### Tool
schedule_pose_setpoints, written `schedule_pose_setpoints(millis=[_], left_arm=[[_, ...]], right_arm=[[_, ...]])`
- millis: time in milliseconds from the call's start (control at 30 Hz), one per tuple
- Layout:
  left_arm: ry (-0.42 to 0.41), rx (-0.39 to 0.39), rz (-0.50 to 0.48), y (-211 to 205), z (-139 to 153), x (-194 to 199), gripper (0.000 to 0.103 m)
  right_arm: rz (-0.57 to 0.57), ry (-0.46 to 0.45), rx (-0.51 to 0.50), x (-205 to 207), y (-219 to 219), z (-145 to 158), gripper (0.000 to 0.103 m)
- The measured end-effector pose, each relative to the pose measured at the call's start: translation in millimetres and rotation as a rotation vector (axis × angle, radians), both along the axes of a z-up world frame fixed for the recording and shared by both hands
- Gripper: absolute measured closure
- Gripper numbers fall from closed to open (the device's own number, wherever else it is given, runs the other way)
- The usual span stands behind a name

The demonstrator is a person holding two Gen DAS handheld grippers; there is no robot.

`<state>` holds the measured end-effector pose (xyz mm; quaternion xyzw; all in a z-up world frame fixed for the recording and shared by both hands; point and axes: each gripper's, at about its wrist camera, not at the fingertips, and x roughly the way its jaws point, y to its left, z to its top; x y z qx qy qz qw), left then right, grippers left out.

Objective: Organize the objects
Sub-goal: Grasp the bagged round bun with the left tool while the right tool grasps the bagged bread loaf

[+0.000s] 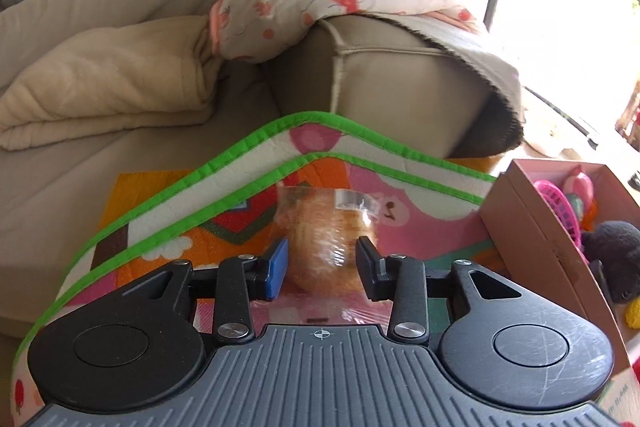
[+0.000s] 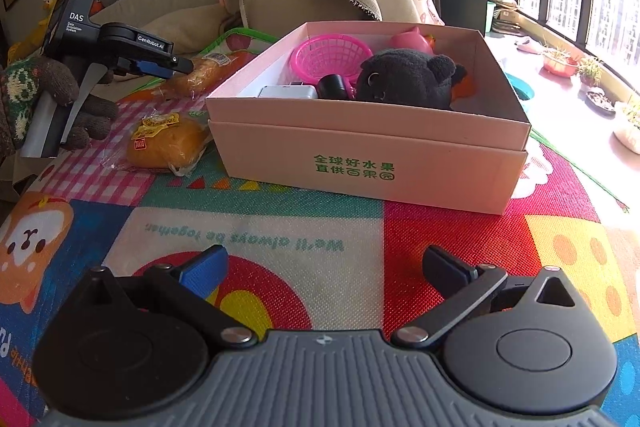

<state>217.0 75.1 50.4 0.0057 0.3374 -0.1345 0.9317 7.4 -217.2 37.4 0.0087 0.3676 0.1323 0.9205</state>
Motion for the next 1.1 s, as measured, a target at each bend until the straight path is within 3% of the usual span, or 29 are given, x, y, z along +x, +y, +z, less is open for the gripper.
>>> schedule_pose_setpoints(millis=[67, 167, 300, 367, 467, 600, 633, 733, 867, 967, 1100], left_arm=[[-0.044, -0.010, -0.206, -12.7, 10.1, -22.2, 0.062], [-0.043, 0.024, -0.499, -31.3, 13.8, -55.6, 0.061], [0.010, 0.181, -0.679, -49.4, 1.0, -87.9, 0.061], [-0.050, 0.268, -0.710, -53.0, -5.7, -102.6, 0.058], [-0.103, 0.337, -0.743, -58.3, -12.3, -112.7, 0.056], [-0.129, 0.436, -0.766, -65.5, -21.5, -111.6, 0.040], [-0.114, 0.436, -0.753, -65.8, -23.7, -106.9, 0.030], [-0.073, 0.374, -0.700, -59.6, -27.2, -95.9, 0.020], [-0.074, 0.308, -0.619, -53.8, -31.4, -96.2, 0.021], [-0.071, 0.276, -0.551, -54.1, -30.8, -104.1, 0.033], [-0.055, 0.217, -0.416, -50.6, -29.4, -123.7, 0.037]], right_arm=[[0.000, 0.003, 0.000, 0.6, 0.1, -0.3, 0.000], [0.004, 0.004, -0.004, 0.6, 0.7, -0.7, 0.000], [0.007, 0.001, 0.003, -0.3, -0.2, -0.1, 0.000], [0.007, 0.003, 0.005, 0.1, -0.4, 0.1, 0.000], [0.008, 0.004, -0.001, -0.3, 0.8, 0.5, 0.000], [0.008, 0.004, -0.002, -0.5, 1.0, 0.7, 0.000], [0.008, 0.004, -0.002, -0.5, 1.0, 0.7, 0.000], [0.008, 0.004, -0.001, -0.6, 1.0, 0.8, 0.000], [0.009, 0.006, -0.005, -0.6, 1.9, 0.8, 0.000], [0.012, 0.009, -0.024, 0.0, 4.5, 0.7, 0.000], [0.013, 0.017, -0.079, 1.9, 13.6, 1.5, 0.000]])
